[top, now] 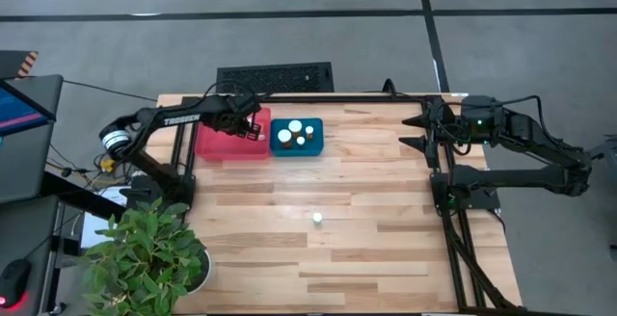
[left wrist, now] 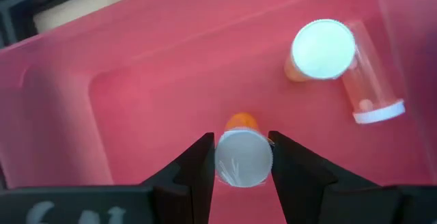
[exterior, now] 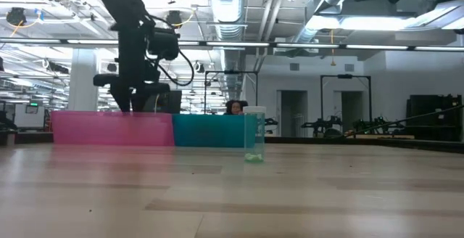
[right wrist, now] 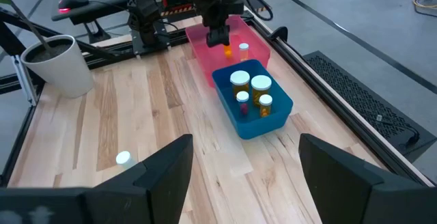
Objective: Pick and place medicine bottles into bin by pill shape (circle, oval)
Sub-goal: Put the orange tablet bottle into the pink bin
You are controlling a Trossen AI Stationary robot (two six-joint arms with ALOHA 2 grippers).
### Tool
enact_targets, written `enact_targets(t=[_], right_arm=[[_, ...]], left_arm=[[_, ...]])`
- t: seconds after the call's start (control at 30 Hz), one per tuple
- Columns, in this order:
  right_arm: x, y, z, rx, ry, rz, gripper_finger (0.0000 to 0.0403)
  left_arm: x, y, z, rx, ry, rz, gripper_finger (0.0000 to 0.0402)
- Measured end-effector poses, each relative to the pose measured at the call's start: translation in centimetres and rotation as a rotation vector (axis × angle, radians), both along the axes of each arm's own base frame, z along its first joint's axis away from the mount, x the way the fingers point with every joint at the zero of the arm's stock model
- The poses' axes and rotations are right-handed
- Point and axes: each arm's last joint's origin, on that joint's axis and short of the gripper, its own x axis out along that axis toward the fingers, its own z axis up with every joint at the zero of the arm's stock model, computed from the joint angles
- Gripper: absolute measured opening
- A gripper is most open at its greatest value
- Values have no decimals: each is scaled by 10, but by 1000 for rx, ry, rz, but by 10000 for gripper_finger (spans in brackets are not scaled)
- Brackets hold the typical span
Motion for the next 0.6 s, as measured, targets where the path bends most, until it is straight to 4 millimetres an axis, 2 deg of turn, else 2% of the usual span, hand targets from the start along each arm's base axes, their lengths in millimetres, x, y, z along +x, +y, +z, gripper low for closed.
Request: enact_targets(t=[0.13,0.6], right_arm=[[0,0,0,0,0,1,276],[0,0,0,1,0,1,276]], left_arm=[[5,3,-7,2,-1,0,119],[8,7,-7,1,-65,-17,123]])
